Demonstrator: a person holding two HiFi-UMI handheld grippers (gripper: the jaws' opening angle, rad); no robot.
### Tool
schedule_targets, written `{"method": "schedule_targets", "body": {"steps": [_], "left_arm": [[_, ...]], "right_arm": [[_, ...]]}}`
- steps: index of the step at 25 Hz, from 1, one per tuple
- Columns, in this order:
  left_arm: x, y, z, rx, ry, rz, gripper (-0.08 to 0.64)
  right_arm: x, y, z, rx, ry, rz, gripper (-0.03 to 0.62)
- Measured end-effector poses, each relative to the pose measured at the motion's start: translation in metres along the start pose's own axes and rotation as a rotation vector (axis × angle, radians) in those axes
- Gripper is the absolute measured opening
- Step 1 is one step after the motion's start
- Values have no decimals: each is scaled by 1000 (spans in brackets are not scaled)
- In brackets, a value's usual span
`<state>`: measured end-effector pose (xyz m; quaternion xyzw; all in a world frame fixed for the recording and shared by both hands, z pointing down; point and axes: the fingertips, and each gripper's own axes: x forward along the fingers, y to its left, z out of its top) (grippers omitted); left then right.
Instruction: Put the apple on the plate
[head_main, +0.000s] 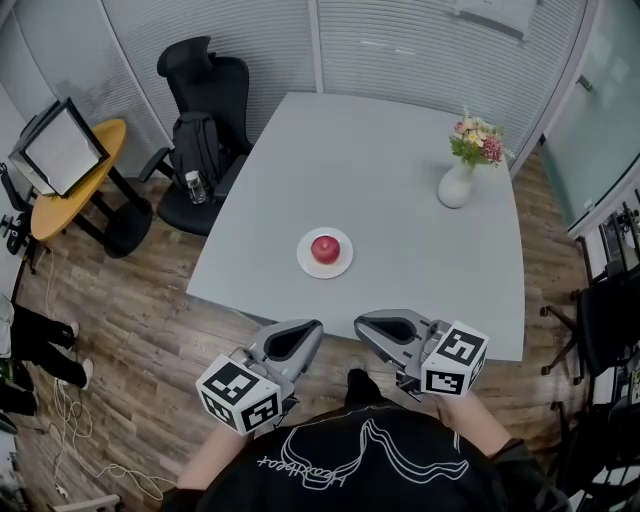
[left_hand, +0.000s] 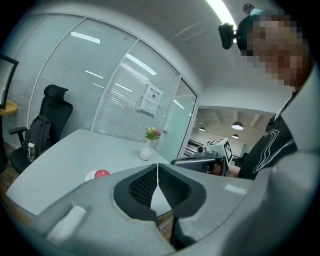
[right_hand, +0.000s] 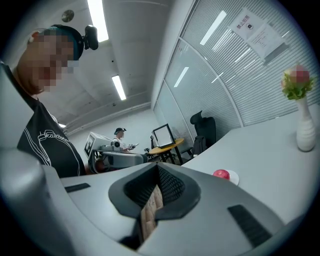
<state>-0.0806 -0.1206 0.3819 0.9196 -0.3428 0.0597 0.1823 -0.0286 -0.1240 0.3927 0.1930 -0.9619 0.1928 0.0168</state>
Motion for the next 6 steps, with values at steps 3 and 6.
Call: {"method": "schedule_targets", "body": {"steps": [3, 6], "left_arm": [[0, 2, 0, 3, 4, 5, 21], [0, 8, 1, -1, 5, 16, 20]], "right_arm": [[1, -2, 0, -1, 0, -2, 9], [2, -5, 2, -3, -2, -8, 9]]}}
